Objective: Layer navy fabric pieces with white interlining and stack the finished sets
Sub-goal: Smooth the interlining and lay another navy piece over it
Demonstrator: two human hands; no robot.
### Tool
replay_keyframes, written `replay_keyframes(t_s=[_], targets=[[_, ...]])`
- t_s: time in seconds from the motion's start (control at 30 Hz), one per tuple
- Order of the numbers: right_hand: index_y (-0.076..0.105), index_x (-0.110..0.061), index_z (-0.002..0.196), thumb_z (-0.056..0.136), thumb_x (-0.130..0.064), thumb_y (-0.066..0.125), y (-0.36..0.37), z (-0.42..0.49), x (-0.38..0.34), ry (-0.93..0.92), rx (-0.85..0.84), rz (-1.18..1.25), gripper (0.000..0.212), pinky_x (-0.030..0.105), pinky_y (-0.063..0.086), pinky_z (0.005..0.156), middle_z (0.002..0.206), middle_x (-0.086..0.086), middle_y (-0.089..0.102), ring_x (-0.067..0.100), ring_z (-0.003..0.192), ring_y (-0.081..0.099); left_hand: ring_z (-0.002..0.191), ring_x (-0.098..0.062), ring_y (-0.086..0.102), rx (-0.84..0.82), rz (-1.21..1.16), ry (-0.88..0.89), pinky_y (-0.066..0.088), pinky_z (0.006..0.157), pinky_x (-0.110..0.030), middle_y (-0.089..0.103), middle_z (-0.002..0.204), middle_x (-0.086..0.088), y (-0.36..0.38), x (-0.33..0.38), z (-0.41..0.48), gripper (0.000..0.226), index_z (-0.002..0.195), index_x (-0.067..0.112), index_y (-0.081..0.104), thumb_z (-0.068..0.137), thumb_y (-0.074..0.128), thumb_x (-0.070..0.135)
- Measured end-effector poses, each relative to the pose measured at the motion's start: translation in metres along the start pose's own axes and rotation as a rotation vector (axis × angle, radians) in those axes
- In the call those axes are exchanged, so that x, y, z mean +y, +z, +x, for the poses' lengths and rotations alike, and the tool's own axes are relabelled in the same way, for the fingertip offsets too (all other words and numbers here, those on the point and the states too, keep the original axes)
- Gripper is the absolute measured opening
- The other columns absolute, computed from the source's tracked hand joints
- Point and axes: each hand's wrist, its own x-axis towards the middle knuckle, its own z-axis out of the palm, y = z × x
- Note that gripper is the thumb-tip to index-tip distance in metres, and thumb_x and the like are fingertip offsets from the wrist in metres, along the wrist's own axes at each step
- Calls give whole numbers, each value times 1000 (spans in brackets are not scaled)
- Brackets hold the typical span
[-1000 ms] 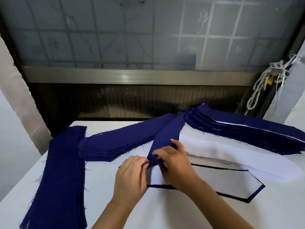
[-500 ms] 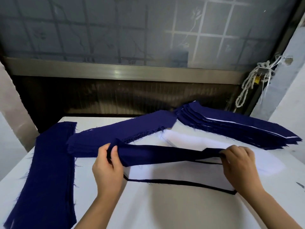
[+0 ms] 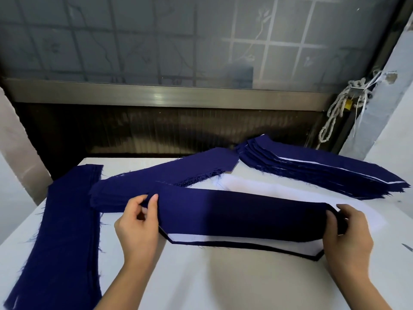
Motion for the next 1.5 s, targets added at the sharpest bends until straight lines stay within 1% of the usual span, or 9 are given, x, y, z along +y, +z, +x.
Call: replay_keyframes(t_s=[0.13, 0.33, 0.53, 0.83, 0.97, 1.13, 1.27, 1.37, 1.5], targets=[[47, -26, 122, 95, -18, 57, 1, 3, 3, 63, -142, 11, 30, 40, 45, 79, 103, 0, 58, 24, 87, 56, 60, -10, 58, -135, 300, -83, 48, 60, -27, 59, 61, 4, -1, -10, 7, 7, 86, 30, 63, 92, 67, 32], [42, -25, 133, 86, 1, 56, 4, 5, 6, 88, -393, -73, 55, 34, 41, 77, 100, -1, 60, 22, 85, 56, 55, -15, 55, -290, 627, -45, 38, 50, -29, 57, 57, 4, 1, -14, 8, 27, 71, 19, 52, 95, 59, 28], [50, -20, 127, 87, 4, 57, 3, 7, 11, 31, -263, -87, 47, 35, 41, 82, 103, 1, 60, 23, 90, 54, 57, -16, 55, -278, 607, -78, 40, 51, -30, 58, 59, 1, 1, -11, 9, 25, 74, 17, 54, 95, 61, 29], [59, -7, 117, 87, 4, 59, 6, 8, 12, 39, -297, -169, 32, 39, 44, 89, 116, 12, 63, 32, 106, 57, 57, -12, 50, -271, 697, -42, 33, 52, -32, 56, 59, 5, 2, -10, 8, 22, 80, 15, 55, 95, 61, 31], [60, -6, 114, 87, 4, 59, 6, 10, 10, 34, -294, -184, 28, 35, 42, 86, 112, 12, 63, 31, 101, 57, 63, -19, 51, -257, 711, -47, 36, 61, -33, 59, 66, 6, 2, -9, 10, 18, 93, 12, 62, 95, 62, 31], [60, -6, 112, 88, 3, 58, 7, 10, 9, 51, -298, -198, 26, 36, 42, 84, 109, 13, 63, 29, 97, 56, 66, -19, 50, -275, 758, -34, 35, 60, -32, 62, 81, 0, 3, -8, 10, 14, 89, 14, 60, 94, 64, 27], [59, -5, 114, 85, 7, 51, 3, 11, 8, 110, -201, -205, 32, 41, 46, 85, 112, 16, 60, 35, 99, 56, 69, -21, 49, -240, 769, 37, 38, 61, -34, 53, 97, -2, 2, -4, 7, 19, 101, 12, 60, 89, 70, 22], [60, -3, 109, 80, 0, 53, 0, 11, 7, 153, -82, -384, 31, 46, 44, 80, 105, 22, 59, 41, 96, 53, 77, -30, 54, -190, 900, 133, 41, 60, -38, 55, 93, -8, -2, -6, 6, 29, 98, 9, 65, 84, 75, 33], [63, -1, 100, 83, -18, 54, 3, 9, 6, 227, -141, -626, 26, 44, 39, 80, 98, 23, 56, 40, 93, 48, 87, -32, 56, -263, 1013, 86, 48, 73, -42, 57, 95, -8, -4, -13, 5, 52, 98, 12, 68, 81, 67, 61]])
